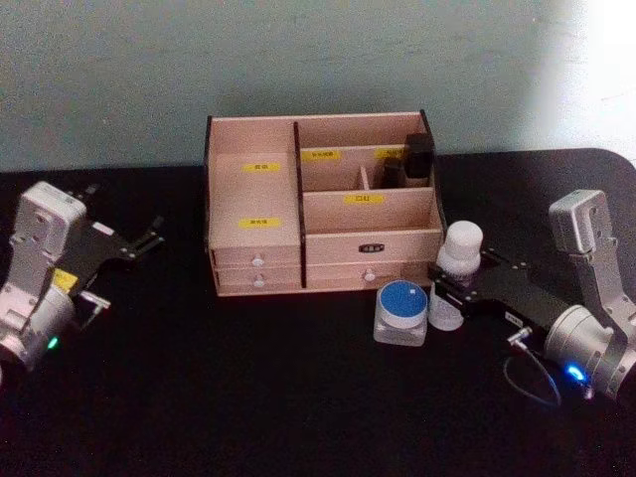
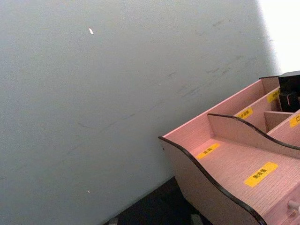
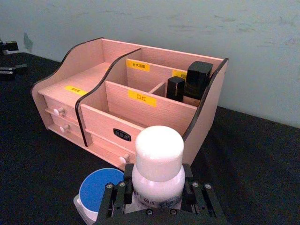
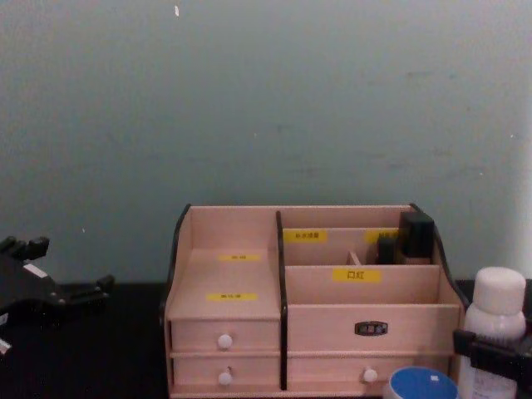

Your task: Pick up the facial cleanser and watermelon frost from the table and place them into the tiered storage box.

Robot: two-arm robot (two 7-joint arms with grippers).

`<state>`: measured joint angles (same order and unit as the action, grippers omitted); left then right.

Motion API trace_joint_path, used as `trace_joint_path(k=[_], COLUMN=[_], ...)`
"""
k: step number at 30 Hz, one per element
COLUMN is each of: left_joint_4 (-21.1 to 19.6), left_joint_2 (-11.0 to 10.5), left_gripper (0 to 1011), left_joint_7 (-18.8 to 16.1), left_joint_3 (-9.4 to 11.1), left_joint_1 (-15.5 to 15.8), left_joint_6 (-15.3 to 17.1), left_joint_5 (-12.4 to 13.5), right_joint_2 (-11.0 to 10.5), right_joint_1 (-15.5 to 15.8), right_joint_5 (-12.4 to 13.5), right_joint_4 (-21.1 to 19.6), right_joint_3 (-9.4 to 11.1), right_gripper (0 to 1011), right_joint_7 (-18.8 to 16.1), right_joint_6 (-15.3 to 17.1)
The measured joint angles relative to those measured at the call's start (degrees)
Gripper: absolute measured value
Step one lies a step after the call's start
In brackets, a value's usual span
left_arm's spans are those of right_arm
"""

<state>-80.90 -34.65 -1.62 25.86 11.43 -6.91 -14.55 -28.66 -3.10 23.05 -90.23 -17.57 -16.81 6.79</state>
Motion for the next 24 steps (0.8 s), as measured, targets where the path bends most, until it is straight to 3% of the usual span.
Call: trace_joint_path(k=[14,24], left_joint_4=[0.00,0.00], left_joint_2=[0.00,0.00], left_gripper=[1001,1001], left_joint_7=[0.00,0.00], left_joint_3=[0.00,0.00], left_joint_1=[0.00,0.00], left_joint_6=[0.00,0.00], left_joint_5=[0.00,0.00], right_joint_2=[-0.03,-2.00], right_joint_1=[0.11,2.58], right_joint_5=[0.12,2.96], right_joint_4=[-0.18,-6.89], right_joint_3=[0.15,4.66], right_gripper=[593,593], right_joint_7=[-0.03,-2.85], right_joint_6=[-0.01,0.88])
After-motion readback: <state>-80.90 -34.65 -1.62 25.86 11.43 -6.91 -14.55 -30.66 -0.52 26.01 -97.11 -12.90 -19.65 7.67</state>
